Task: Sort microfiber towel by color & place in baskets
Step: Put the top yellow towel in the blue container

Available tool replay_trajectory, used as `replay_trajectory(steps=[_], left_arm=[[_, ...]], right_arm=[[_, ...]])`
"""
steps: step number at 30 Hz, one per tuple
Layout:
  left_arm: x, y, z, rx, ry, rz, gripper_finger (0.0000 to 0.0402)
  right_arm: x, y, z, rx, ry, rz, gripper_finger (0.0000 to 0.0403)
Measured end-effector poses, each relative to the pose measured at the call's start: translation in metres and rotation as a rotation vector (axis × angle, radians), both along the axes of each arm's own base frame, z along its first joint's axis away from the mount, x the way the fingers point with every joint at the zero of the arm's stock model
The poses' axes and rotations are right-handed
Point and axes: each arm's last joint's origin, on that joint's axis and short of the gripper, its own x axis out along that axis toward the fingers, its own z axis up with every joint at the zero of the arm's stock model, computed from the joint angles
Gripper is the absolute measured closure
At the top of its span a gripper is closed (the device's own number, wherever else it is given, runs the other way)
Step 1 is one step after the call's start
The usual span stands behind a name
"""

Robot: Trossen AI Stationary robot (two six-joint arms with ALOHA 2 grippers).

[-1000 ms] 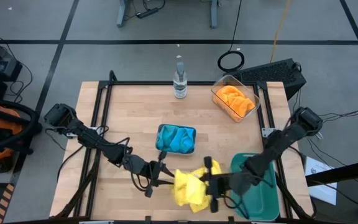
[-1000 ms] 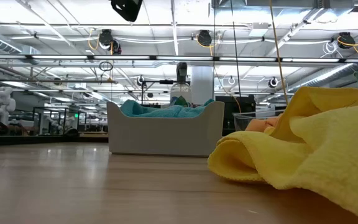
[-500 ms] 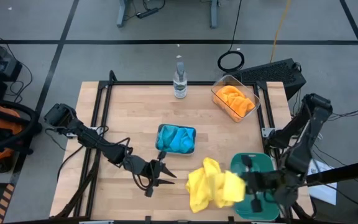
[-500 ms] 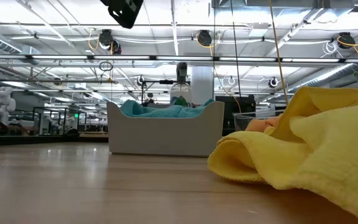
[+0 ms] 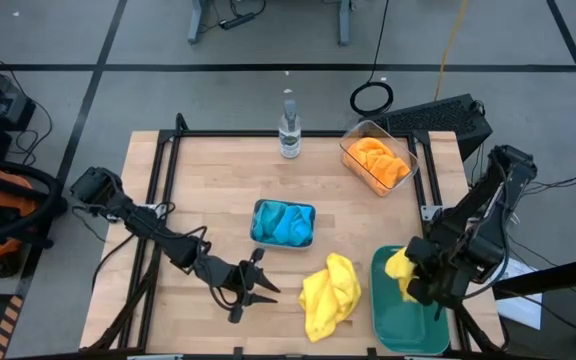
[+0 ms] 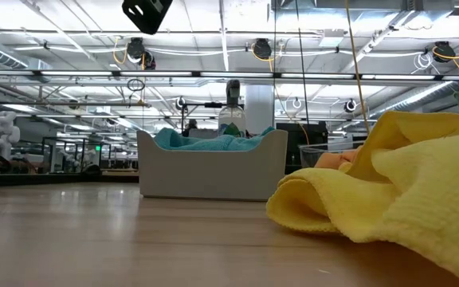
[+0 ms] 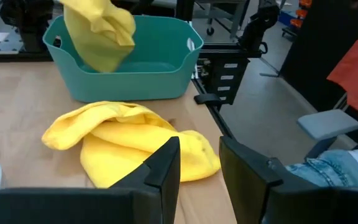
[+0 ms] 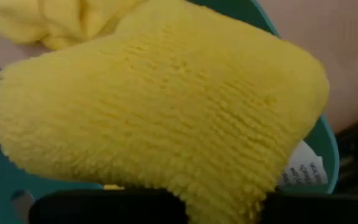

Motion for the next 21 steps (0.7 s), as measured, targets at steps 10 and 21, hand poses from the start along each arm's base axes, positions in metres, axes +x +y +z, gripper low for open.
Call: replay_trajectory(steps=[10, 21], left_arm=[[-0.002, -0.003, 0.0, 0.006, -0.004, 0.011, 0.0283], [-0.001, -0.001, 0.0, 0.06, -0.029, -0.001, 0.0283]], right_arm=[[0.027, 0.013, -0.028, -0.011, 0.216, -0.139, 0.0383], [0.06, 0.021, -0.066, -0.051, 0.404, -0.193, 0.0297]])
